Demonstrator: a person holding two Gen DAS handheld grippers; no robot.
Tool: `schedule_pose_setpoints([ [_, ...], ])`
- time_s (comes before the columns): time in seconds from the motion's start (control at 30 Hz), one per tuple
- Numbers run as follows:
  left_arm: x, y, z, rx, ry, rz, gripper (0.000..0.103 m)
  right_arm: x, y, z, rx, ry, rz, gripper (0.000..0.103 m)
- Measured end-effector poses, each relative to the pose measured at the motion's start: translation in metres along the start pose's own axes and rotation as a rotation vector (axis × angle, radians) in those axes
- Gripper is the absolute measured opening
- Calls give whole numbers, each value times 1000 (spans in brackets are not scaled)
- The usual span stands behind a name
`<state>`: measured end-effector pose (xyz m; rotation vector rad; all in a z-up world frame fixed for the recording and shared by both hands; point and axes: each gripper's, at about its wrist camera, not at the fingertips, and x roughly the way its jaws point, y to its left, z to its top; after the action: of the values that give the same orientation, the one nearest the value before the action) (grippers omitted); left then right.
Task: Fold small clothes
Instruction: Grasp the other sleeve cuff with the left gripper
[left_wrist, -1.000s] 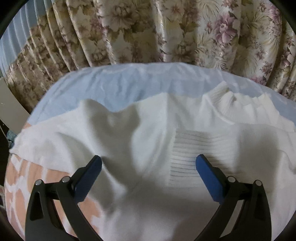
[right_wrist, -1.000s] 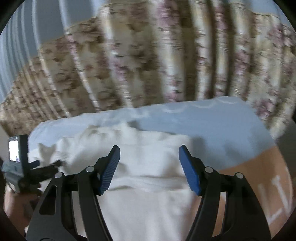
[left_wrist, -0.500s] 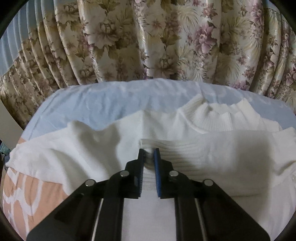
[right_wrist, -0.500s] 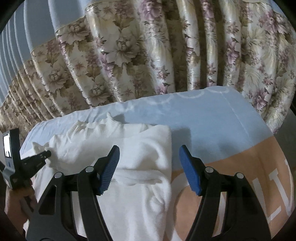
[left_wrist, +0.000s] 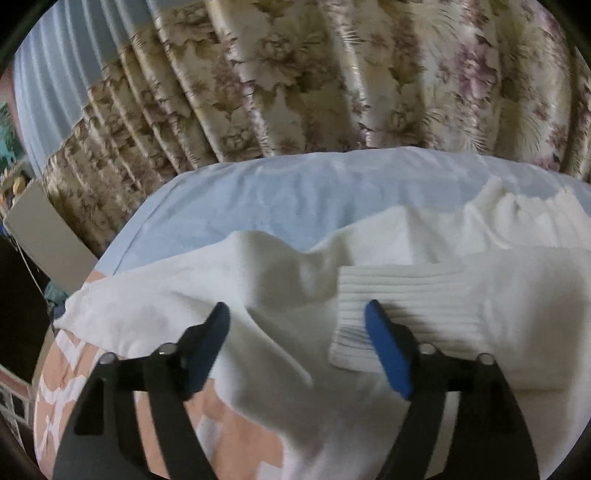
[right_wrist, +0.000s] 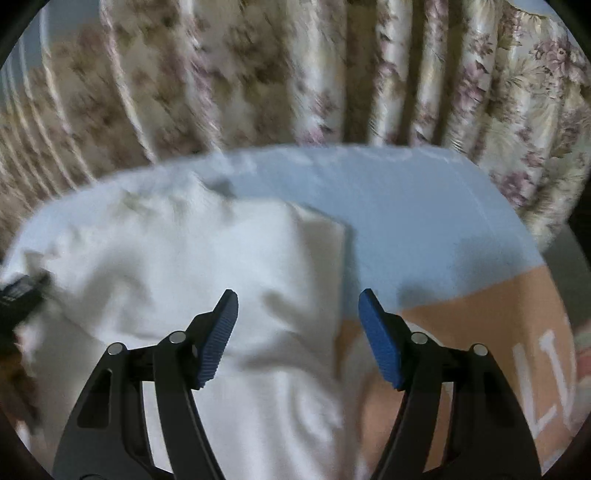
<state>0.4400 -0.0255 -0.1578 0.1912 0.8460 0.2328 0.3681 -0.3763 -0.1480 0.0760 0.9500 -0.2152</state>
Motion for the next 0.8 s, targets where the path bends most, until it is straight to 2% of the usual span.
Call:
schedule_pose_setpoints([
  [0.03, 0, 2, -1, -1, 4, -3, 79, 7, -6, -4, 12, 22, -24, 69],
  [0.1, -2, 2, -2, 18, 0, 3, 79, 10, -19, -8, 62, 27, -22, 79],
  [0.2, -8, 2, -7, 30, -8, -1, 79, 8, -24, -8, 76, 34, -19, 79],
  [0.43, -43, 16, -15, 8, -37, -90, 79, -37, -7, 2, 54, -62, 100, 80],
  [0.5, -52, 23, -17, 7, -42, -101, 82, -50, 4, 5, 39, -71, 127, 87],
  [0.63, -64, 45, -23, 20, -82, -53, 90, -79, 25, 6, 18, -104, 158, 88],
  [0.8, -67, 88, -32, 5, -88, -15, 91, -114, 54, -6, 15, -152, 208, 89],
])
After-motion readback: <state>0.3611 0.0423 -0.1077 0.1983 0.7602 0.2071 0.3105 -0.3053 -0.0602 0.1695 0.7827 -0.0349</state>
